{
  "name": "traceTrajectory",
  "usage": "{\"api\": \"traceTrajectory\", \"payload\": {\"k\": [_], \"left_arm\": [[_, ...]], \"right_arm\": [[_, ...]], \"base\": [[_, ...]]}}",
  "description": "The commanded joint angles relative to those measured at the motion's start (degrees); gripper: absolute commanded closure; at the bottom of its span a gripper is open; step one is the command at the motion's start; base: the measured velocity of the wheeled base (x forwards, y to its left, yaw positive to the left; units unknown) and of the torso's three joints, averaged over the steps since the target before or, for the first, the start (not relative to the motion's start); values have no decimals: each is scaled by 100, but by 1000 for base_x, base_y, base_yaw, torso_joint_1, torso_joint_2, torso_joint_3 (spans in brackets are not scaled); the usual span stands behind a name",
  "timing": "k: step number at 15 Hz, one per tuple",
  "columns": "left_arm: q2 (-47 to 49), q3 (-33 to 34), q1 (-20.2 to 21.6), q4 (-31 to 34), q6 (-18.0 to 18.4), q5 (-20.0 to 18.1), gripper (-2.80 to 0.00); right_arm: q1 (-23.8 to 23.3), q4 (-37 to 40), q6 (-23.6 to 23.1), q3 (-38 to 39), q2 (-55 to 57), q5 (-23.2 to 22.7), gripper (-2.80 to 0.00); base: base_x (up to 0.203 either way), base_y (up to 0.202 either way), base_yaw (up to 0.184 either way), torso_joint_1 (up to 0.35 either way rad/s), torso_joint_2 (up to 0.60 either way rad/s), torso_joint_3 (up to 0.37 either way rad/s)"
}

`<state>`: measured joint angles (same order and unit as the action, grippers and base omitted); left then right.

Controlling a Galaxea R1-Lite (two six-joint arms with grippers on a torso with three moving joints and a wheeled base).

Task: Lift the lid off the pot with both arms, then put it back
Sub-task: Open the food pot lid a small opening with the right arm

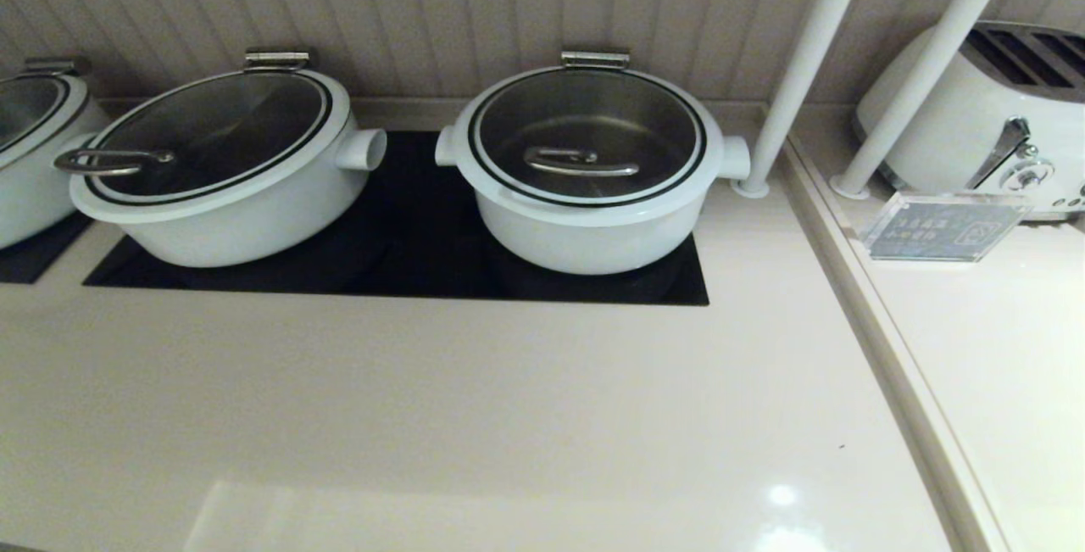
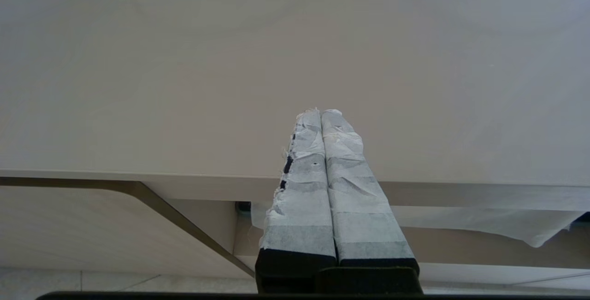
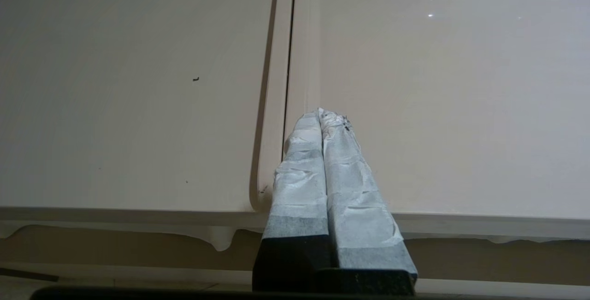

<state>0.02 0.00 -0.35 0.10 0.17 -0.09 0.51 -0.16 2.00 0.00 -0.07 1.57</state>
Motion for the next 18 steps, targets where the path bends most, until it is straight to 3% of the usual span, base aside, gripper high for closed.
{"api": "traceTrajectory", "payload": {"k": [1, 10, 13, 18], "left_arm": [[6, 0, 0, -8, 0, 0, 0], [6, 0, 0, 8, 0, 0, 0], [6, 0, 0, -10, 0, 0, 0], [6, 0, 0, -2, 0, 0, 0]], "right_arm": [[2, -1, 2, 0, 7, 1, 0], [2, -18, -119, 0, 7, -87, 0], [2, -231, -351, -30, 7, -141, 0], [2, 81, -393, -686, 10, -352, 0]], "base": [[0, 0, 0, 0, 0, 0], [0, 0, 0, 0, 0, 0], [0, 0, 0, 0, 0, 0], [0, 0, 0, 0, 0, 0]]}}
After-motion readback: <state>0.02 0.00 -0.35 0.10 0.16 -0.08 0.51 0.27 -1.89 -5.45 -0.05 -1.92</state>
